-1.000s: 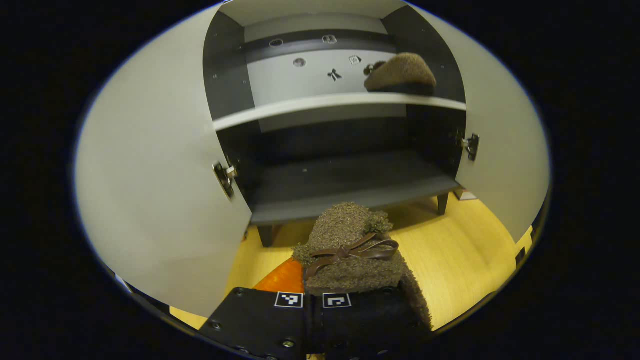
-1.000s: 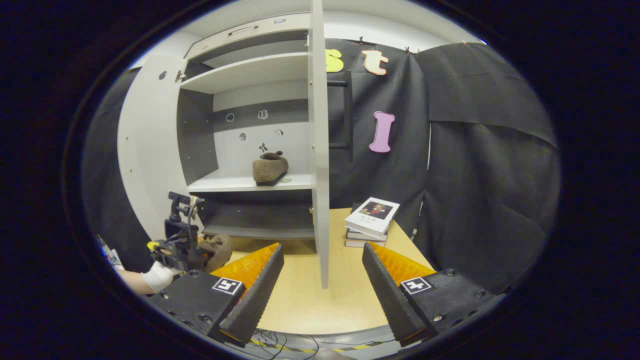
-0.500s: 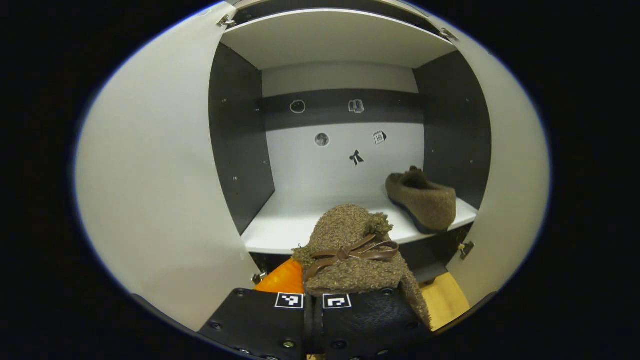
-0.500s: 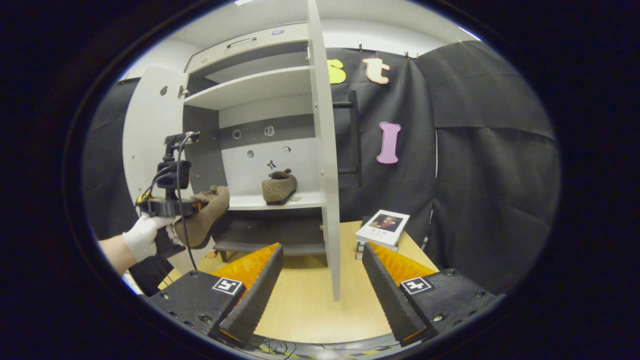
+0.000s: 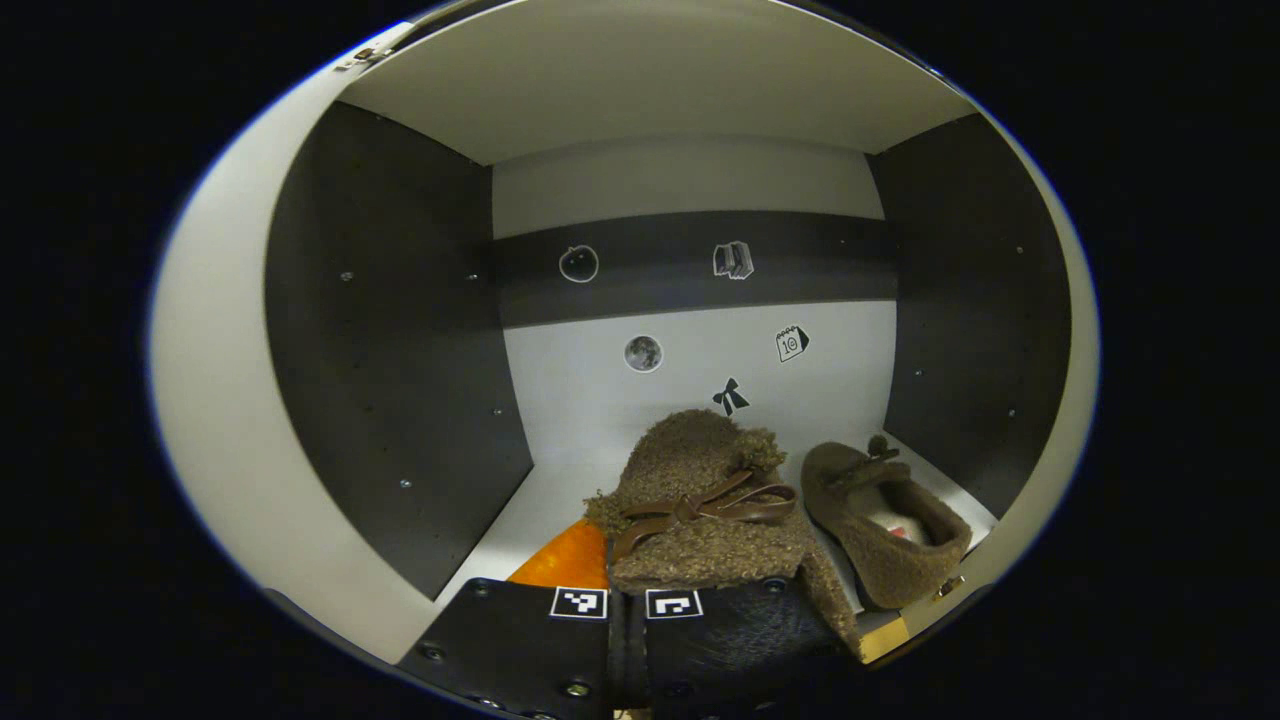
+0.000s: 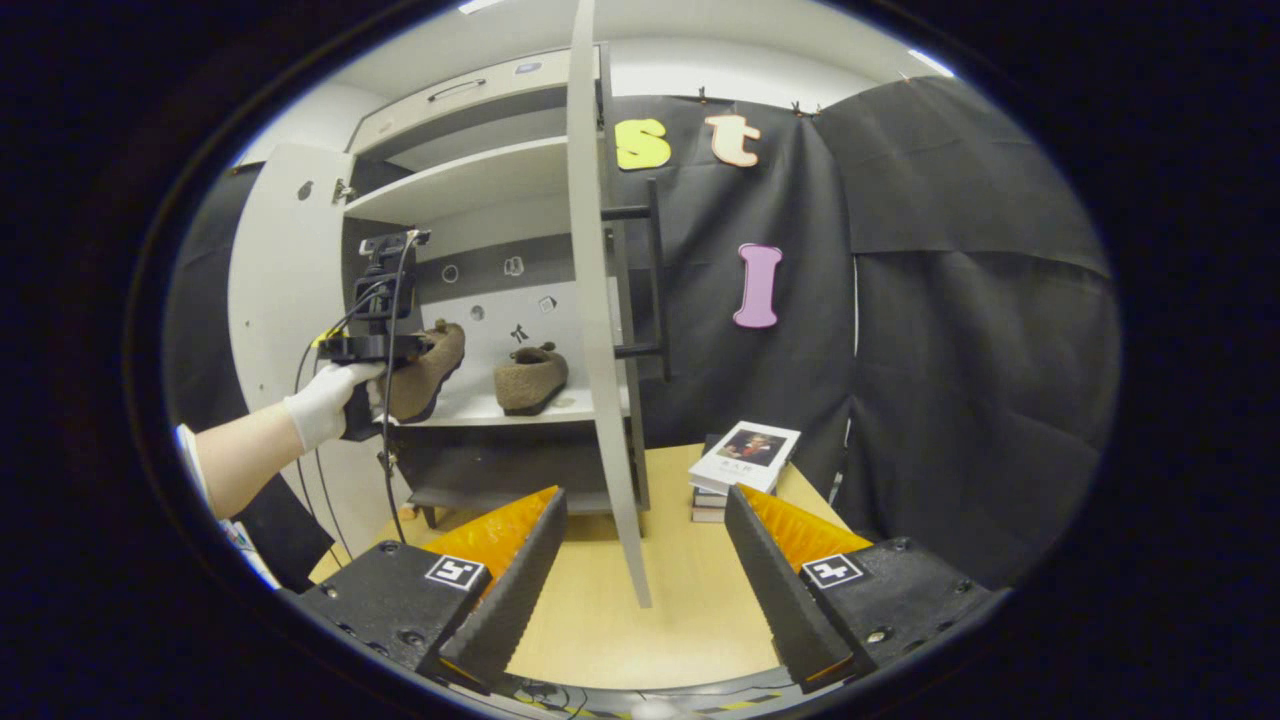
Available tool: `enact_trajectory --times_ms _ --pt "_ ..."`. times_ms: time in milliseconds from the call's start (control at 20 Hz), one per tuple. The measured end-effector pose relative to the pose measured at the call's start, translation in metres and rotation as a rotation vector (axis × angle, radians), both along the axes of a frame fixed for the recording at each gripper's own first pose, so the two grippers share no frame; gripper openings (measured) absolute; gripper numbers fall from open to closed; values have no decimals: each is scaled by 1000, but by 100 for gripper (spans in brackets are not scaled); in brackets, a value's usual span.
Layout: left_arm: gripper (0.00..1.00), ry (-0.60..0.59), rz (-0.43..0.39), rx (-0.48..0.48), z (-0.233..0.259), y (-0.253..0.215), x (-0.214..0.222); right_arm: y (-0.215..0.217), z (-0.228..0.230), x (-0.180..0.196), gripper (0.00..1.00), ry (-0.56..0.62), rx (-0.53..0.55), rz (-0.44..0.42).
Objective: Grab one shoe with the right hand and put it into the shoe cabinet, grab the other shoe with the left hand and put it into the shoe cabinet; then close the right door with the right hand and the left door with the left hand.
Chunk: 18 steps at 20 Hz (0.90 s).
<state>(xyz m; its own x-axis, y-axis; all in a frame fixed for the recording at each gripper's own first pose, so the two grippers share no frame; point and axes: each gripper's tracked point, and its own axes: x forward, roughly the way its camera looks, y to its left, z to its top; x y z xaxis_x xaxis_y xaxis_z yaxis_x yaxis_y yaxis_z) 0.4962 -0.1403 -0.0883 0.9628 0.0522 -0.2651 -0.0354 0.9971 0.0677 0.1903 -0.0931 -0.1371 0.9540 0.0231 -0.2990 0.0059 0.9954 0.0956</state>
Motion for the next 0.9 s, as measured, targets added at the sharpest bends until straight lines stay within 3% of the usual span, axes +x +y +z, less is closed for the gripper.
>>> enact_trajectory --times_ms 250,450,650,850,900 --pt "0 111 7 -7 -40 -8 54 -22 -4 1 100 13 -3 -40" --pt "0 257 7 7 -81 -7 62 -25 -19 0 100 63 17 -42" --pt "2 330 -21 23 -87 -7 60 -23 -23 0 100 82 28 -28" --pt "22 352 -58 -18 -81 -11 50 -19 -16 1 99 63 22 -14" --pt "47 344 -54 -21 -75 -9 47 -18 -15 1 99 59 21 -9"
